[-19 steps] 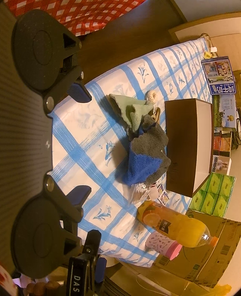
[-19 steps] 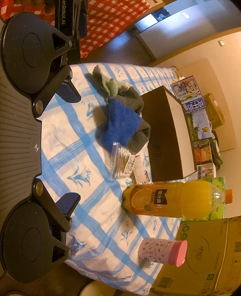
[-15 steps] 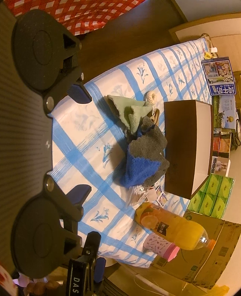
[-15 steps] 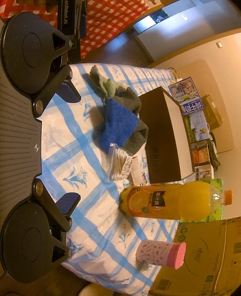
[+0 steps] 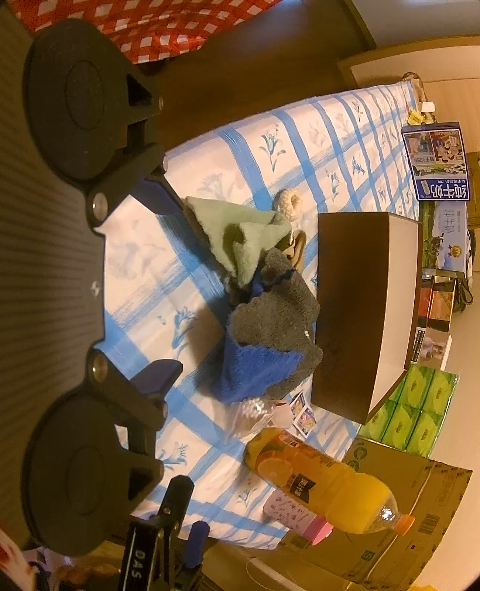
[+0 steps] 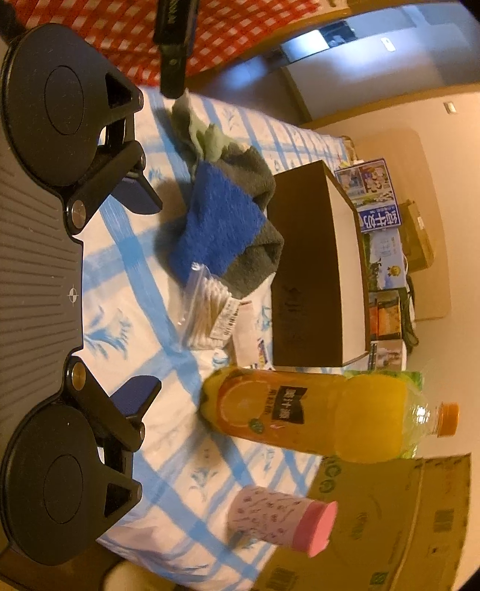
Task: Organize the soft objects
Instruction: 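Move left tool to the grey-blue fuzzy cloth while right tool approaches the cotton swab bag, then close left tool on the grey-blue cloth while right tool grasps the cotton swab bag, then lift and carry the cloth in left tool while right tool carries the swab bag to the box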
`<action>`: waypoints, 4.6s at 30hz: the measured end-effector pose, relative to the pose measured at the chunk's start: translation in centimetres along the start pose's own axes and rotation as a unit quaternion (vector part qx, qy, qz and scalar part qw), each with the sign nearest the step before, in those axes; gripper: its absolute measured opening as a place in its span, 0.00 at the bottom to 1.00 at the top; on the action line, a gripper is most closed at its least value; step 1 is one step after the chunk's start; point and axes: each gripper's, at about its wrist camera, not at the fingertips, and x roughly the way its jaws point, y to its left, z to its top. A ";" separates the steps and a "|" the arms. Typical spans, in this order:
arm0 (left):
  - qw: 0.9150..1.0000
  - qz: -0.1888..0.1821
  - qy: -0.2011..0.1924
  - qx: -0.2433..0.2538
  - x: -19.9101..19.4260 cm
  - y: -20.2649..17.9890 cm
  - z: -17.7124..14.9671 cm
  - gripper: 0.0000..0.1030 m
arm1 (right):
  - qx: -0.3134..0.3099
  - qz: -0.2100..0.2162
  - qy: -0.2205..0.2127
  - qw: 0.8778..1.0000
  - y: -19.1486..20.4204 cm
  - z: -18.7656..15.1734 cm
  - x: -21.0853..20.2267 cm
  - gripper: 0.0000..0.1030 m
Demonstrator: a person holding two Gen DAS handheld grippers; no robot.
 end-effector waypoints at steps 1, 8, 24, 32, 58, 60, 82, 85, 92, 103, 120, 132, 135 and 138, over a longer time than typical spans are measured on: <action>1.000 -0.002 -0.001 -0.001 0.3 0.1 0.2 0.80 | -0.010 -0.004 -0.001 1.000 0.0 0.1 0.4 0.88; 1.000 -0.007 -0.006 0.005 2.5 -0.1 1.4 0.72 | -0.083 -0.019 -0.004 0.996 0.0 0.1 4.2 0.74; 1.000 -0.013 0.002 0.007 7.5 -1.6 4.1 0.71 | -0.235 -0.058 -0.034 0.970 1.5 -0.6 12.2 0.59; 1.000 -0.019 0.005 0.000 8.3 -1.9 4.4 0.71 | -0.266 -0.064 -0.033 0.961 1.8 -1.1 14.5 0.50; 0.999 -0.032 0.006 -0.004 9.6 -2.5 4.3 0.69 | -0.182 -0.061 -0.073 0.979 -0.5 -0.5 11.5 0.20; 0.999 -0.035 0.004 -0.004 9.7 -2.5 4.3 0.69 | -0.129 -0.040 -0.073 0.988 -1.5 0.1 10.3 0.19; 0.998 -0.067 -0.014 -0.016 12.9 -3.7 4.8 0.07 | 0.072 0.024 -0.057 0.995 -5.1 1.0 4.3 0.19; 0.997 -0.073 -0.026 -0.009 11.3 -3.4 4.5 0.07 | 0.078 0.027 -0.062 0.995 -5.1 1.2 3.5 0.19; 0.993 -0.071 -0.080 0.038 5.4 -3.8 4.3 0.07 | 0.096 0.042 -0.090 0.990 -4.5 1.8 -0.5 0.19; 0.986 -0.087 -0.133 0.054 -2.6 -2.8 8.2 0.06 | 0.085 0.067 -0.128 0.986 -2.6 5.3 -6.8 0.19; 0.972 -0.123 -0.188 0.062 -10.5 -3.0 15.3 0.06 | 0.108 0.112 -0.100 0.983 -2.9 9.9 -6.4 0.19; 0.965 -0.130 -0.218 0.060 -8.4 -2.2 26.4 0.06 | 0.085 0.101 -0.111 0.985 -1.6 20.9 2.3 0.19; 0.962 -0.129 -0.233 0.065 -7.0 -2.2 29.8 0.06 | 0.086 0.096 -0.116 0.985 -1.6 23.5 5.1 0.19; 0.960 -0.124 -0.241 0.067 -4.9 -1.9 32.8 0.06 | 0.089 0.090 -0.117 0.985 -1.9 25.5 8.1 0.19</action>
